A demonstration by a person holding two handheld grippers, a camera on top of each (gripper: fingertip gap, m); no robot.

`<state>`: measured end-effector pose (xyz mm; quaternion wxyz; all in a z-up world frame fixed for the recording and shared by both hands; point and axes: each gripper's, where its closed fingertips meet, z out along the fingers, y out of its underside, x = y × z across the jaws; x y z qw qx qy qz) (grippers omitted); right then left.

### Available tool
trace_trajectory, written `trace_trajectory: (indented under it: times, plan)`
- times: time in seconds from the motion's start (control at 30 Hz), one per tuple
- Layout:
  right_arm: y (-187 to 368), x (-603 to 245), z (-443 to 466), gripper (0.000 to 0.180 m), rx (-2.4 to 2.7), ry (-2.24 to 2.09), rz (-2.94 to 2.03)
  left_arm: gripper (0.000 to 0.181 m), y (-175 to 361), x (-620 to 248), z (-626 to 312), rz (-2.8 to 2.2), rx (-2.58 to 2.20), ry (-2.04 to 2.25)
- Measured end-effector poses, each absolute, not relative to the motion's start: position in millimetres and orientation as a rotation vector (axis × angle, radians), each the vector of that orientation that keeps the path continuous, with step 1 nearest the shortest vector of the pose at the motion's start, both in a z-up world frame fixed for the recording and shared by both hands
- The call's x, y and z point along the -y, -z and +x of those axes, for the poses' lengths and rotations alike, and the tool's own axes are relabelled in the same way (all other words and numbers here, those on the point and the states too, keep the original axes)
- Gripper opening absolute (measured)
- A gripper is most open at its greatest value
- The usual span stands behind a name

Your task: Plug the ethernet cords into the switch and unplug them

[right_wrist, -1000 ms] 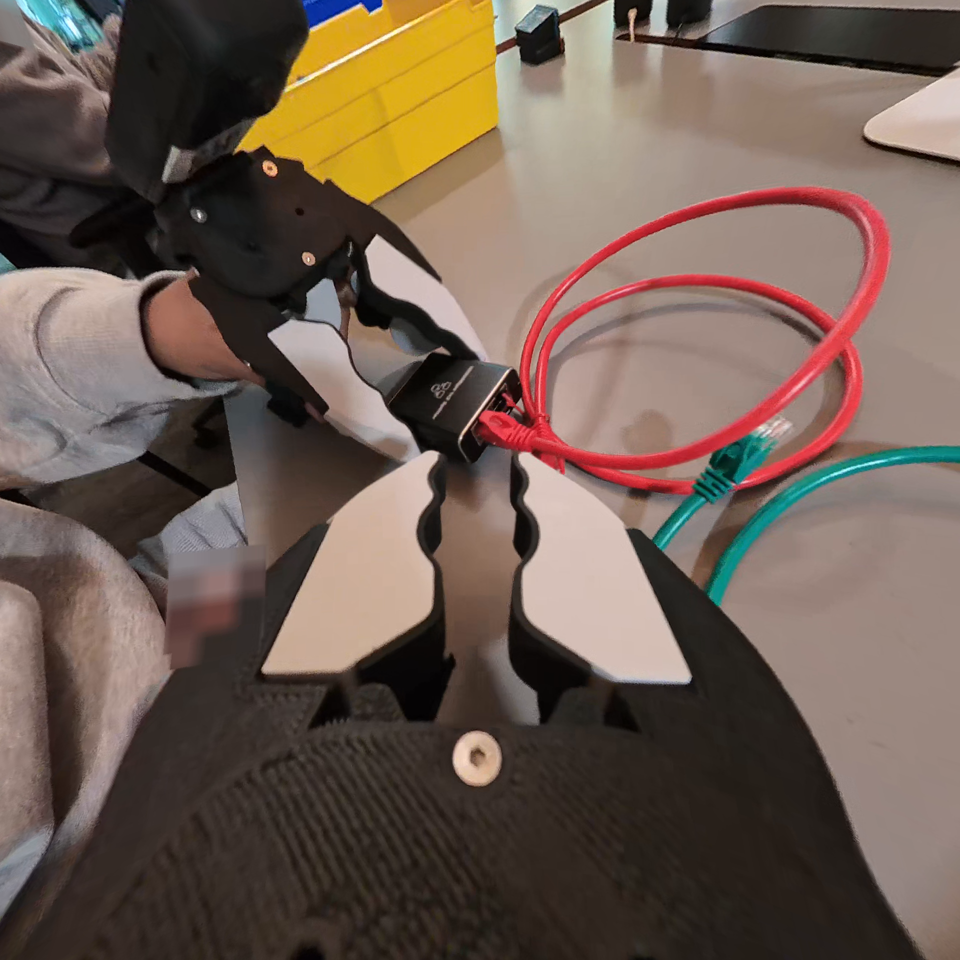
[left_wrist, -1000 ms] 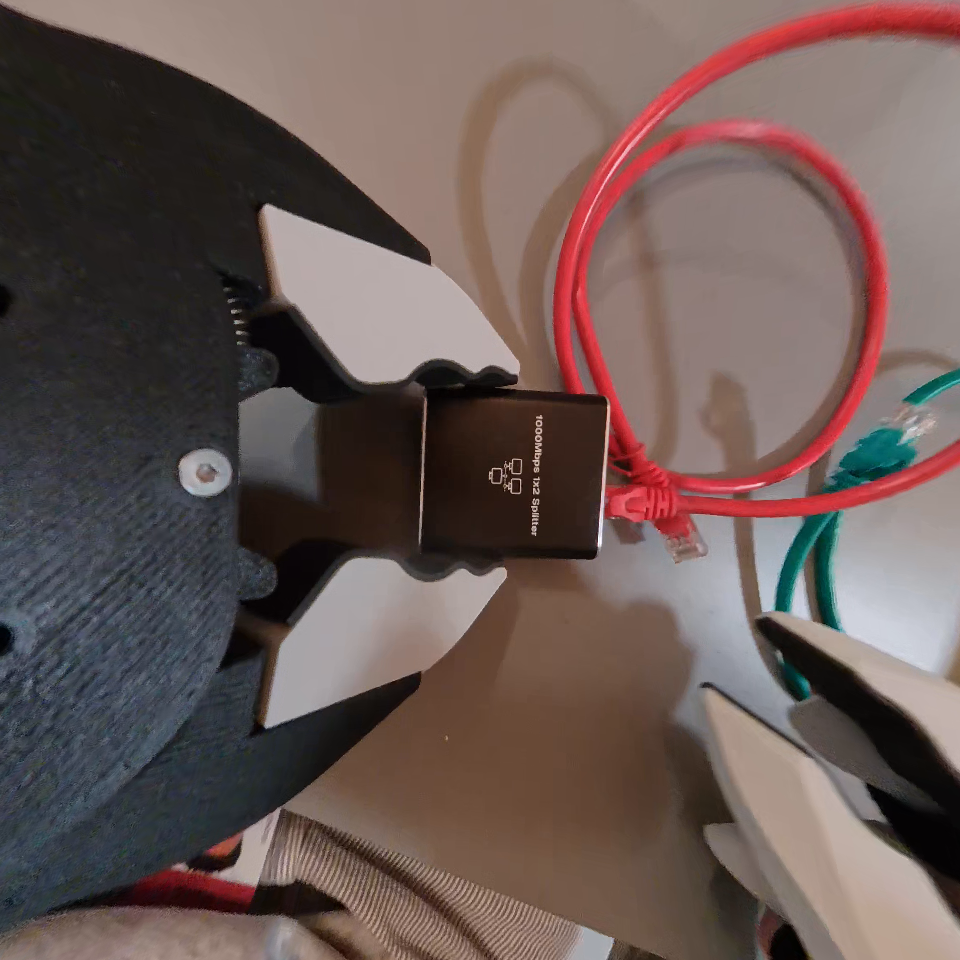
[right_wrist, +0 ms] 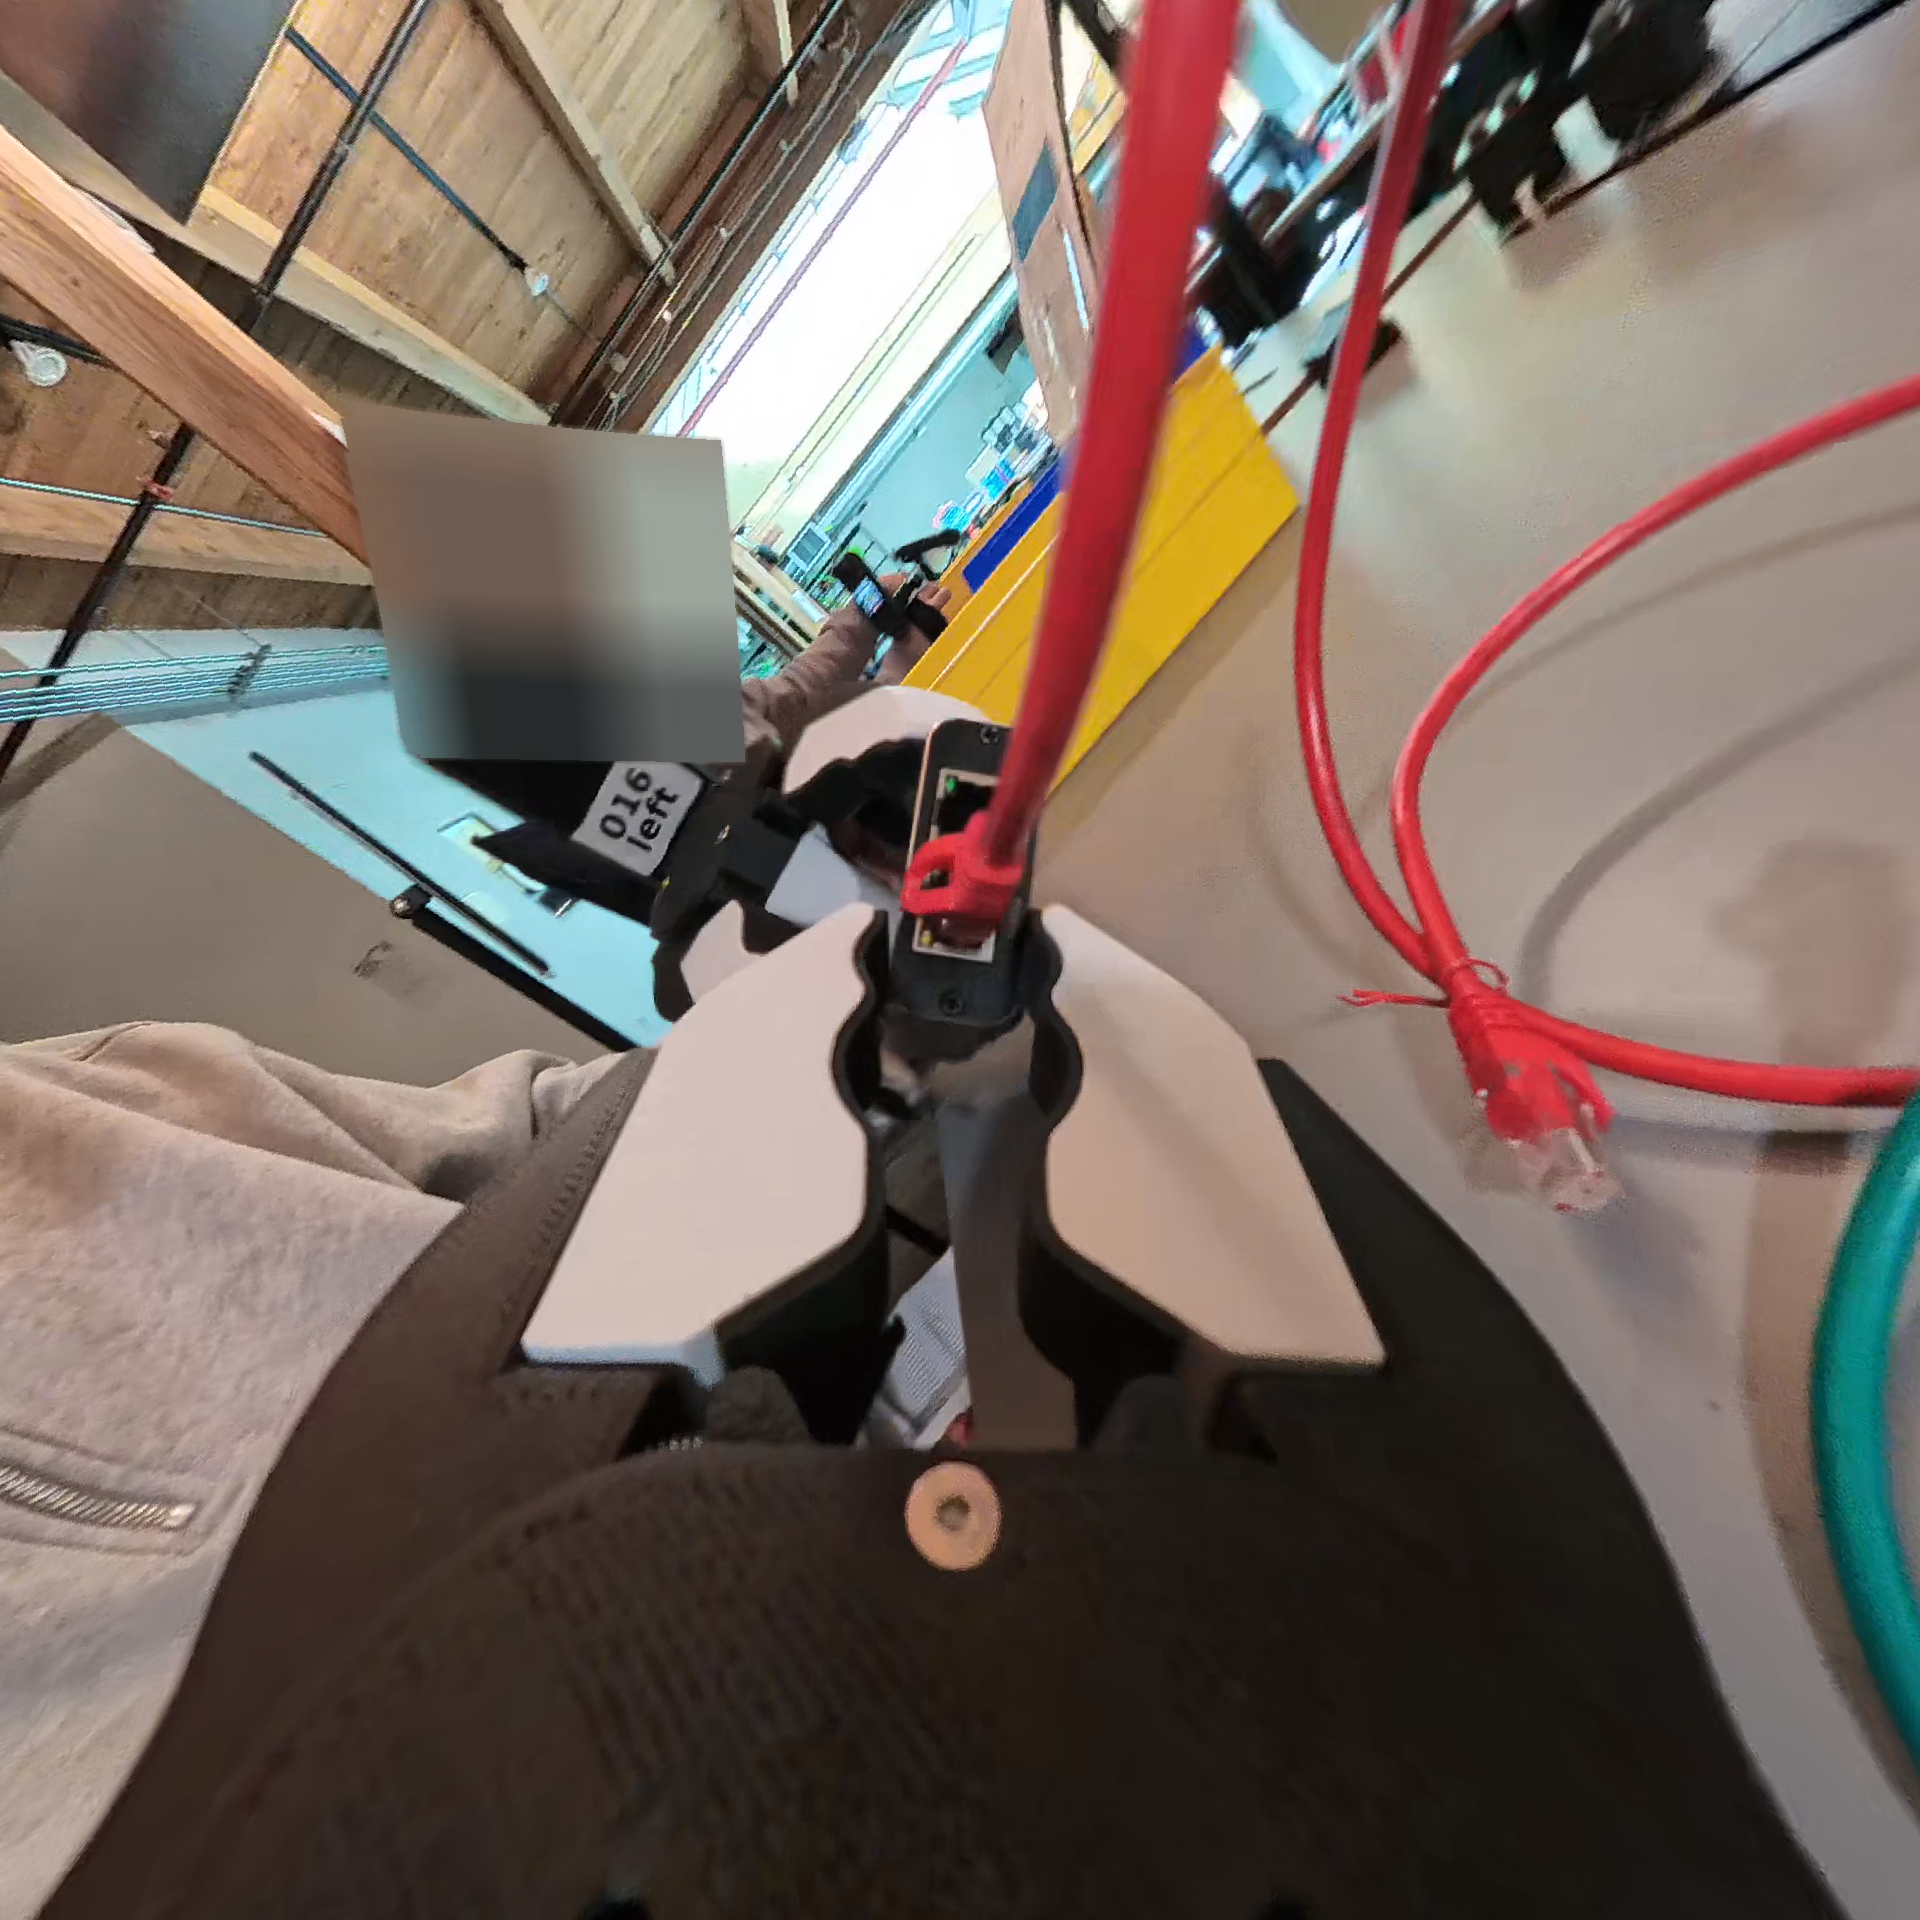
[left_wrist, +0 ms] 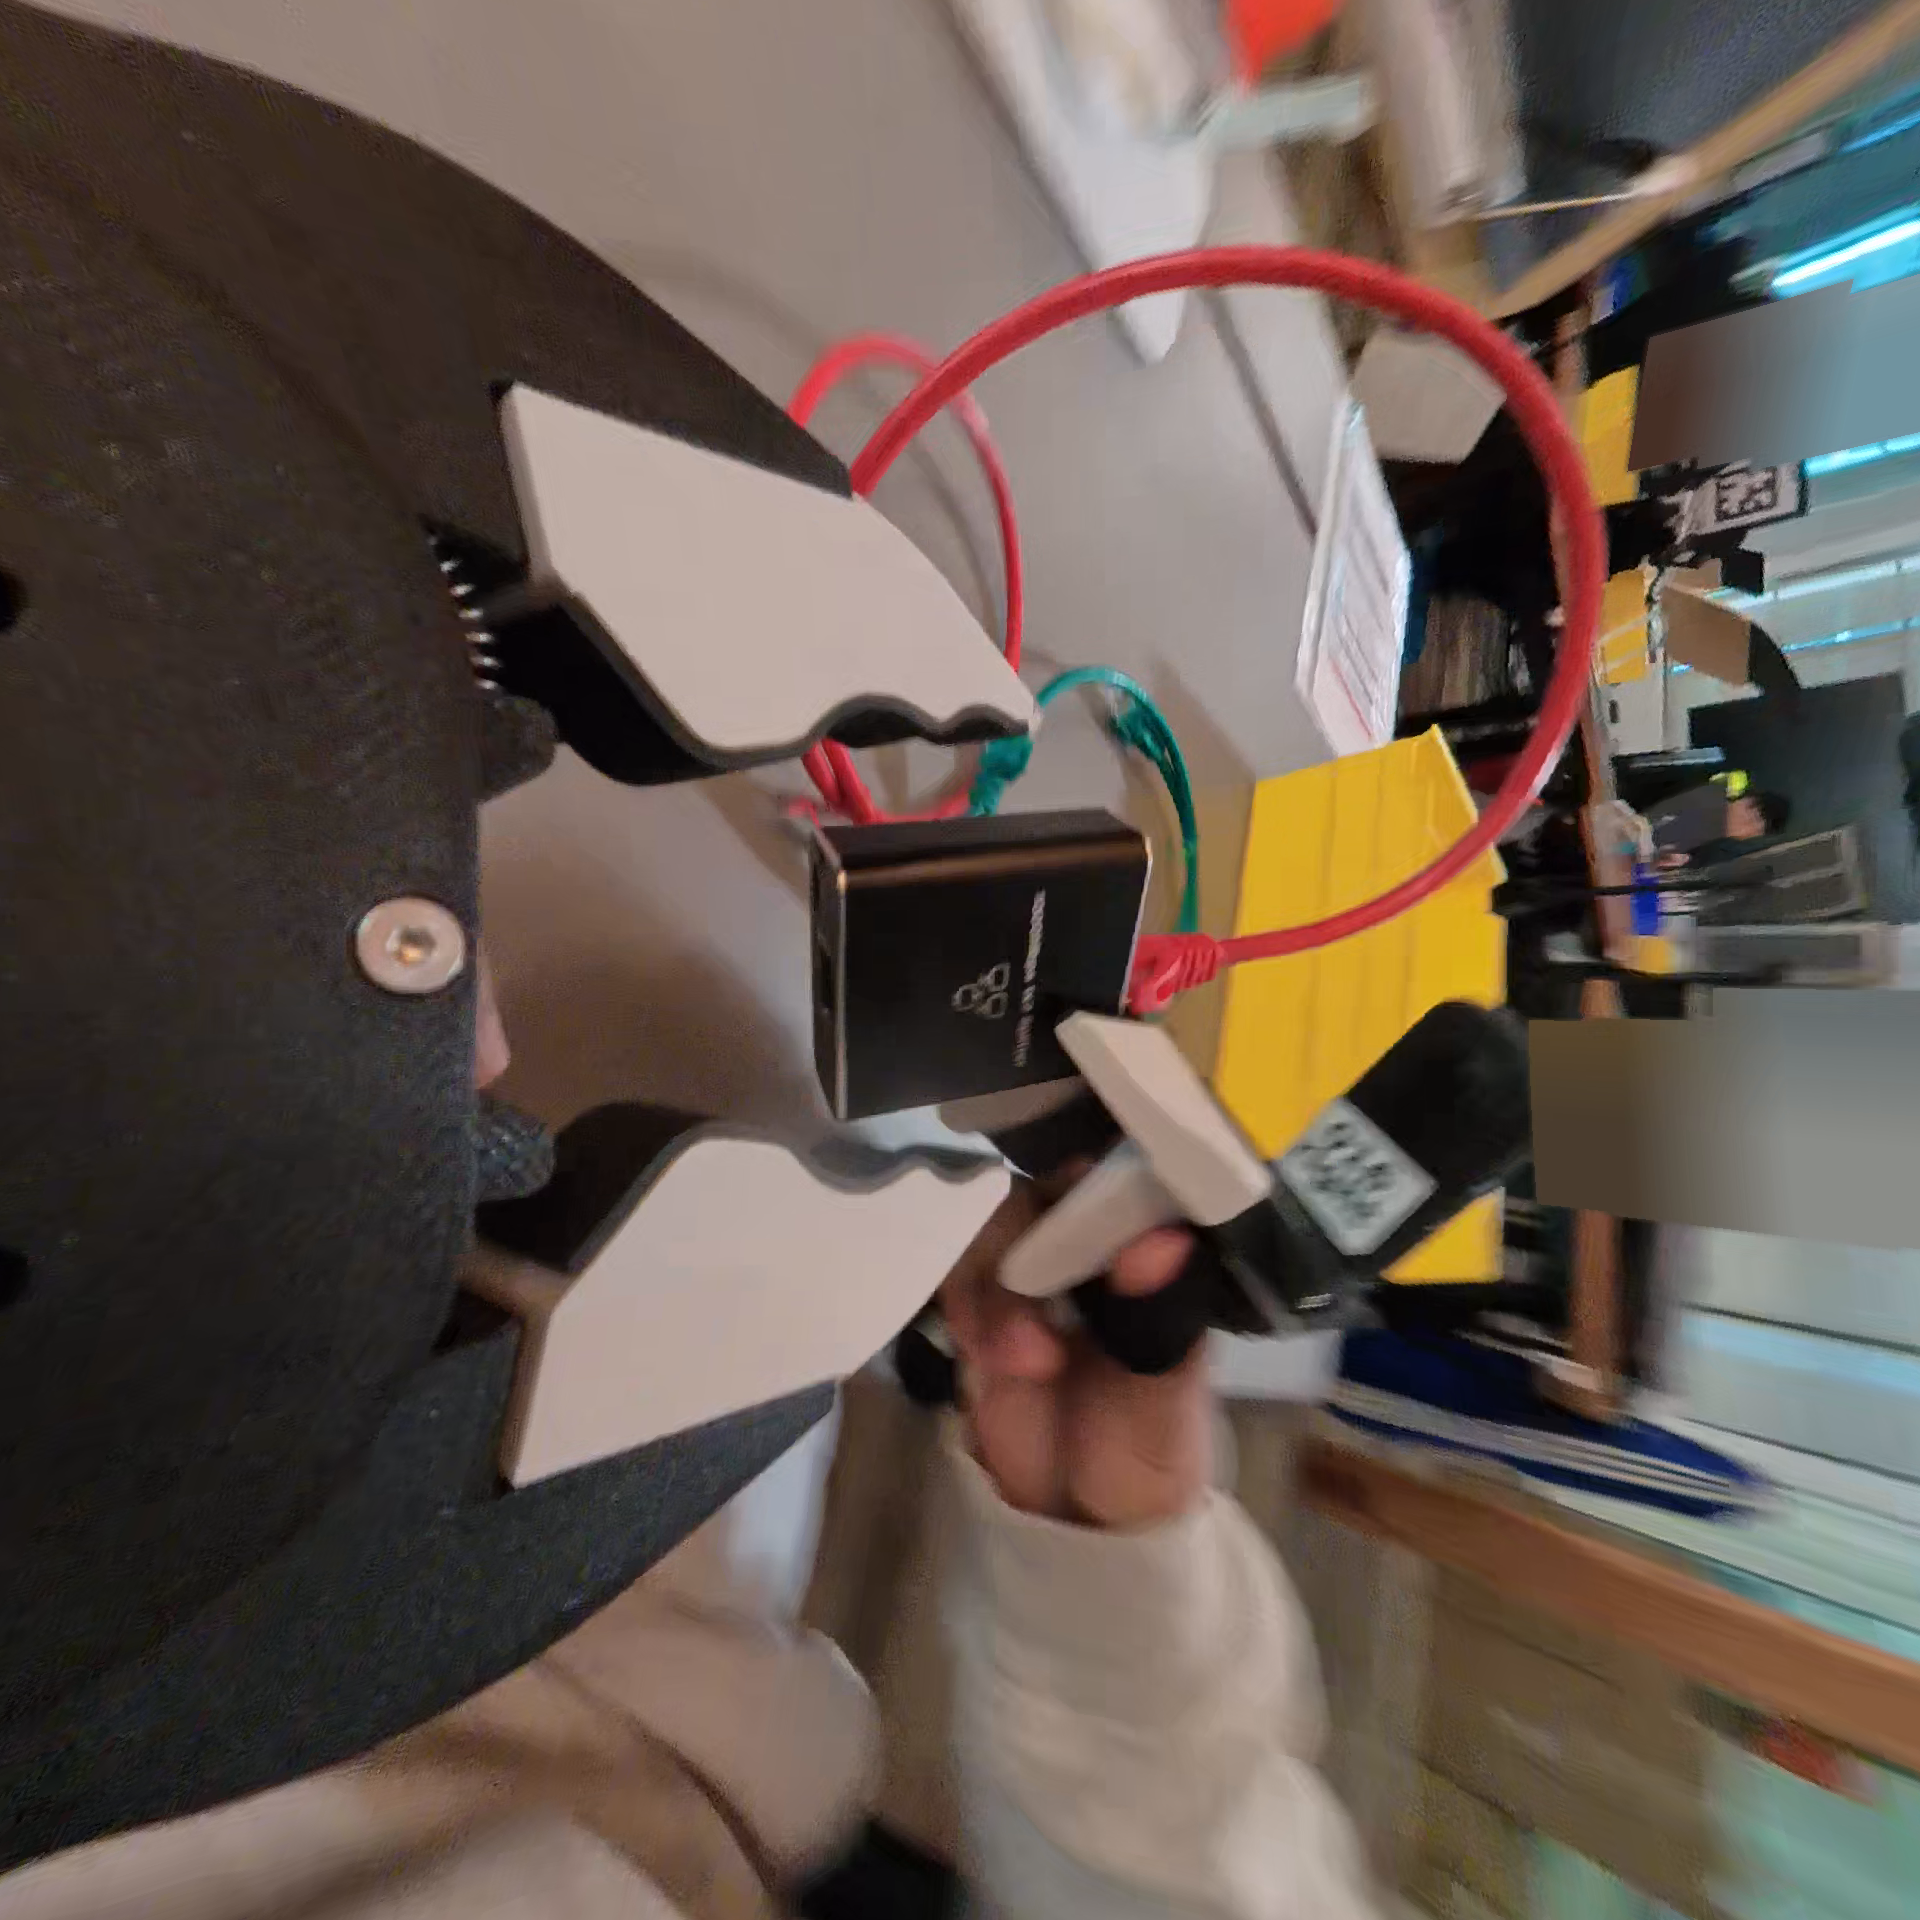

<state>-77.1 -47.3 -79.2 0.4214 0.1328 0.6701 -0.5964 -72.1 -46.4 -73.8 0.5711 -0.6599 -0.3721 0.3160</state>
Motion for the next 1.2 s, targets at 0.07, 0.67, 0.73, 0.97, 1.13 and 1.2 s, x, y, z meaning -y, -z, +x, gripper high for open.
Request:
trace_trajectory:
  times: [0.07, 0.67, 0.73, 0.97, 1.13, 1.2]
  plan:
    - [73.4, 45.1, -82.8, 0.025, -1.660, 1.556, 0.338, 0.085, 64.4, 47.4, -77.0, -1.259, 0.988, -0.430]
    - [69.5, 54.1, -66.5, 0.025, -1.688, 1.805, 0.248, 0.027, 66.3, 48.2, -68.8, -0.717, 0.919, 0.191]
    - [69.8, 54.2, -64.2, 0.026, -1.726, 1.790, 0.196, 0.025, 63.7, 53.7, -68.4, -0.731, 0.911, 0.167]
    - [106.1, 43.8, -118.5, 0.037, -2.474, 1.871, -0.091, 0.025, 62.6, 129.1, -64.7, -0.671, 1.002, -0.003]
    - [147.2, 34.7, -160.5, 0.026, -3.010, 1.625, -0.175, 0.026, 75.3, 143.9, -66.1, -0.889, 1.085, -0.091]
    - [160.1, 37.8, -161.0, 0.025, -3.071, 1.515, -0.115, 0.026, 82.1, 138.1, -65.4, -0.979, 1.103, -0.069]
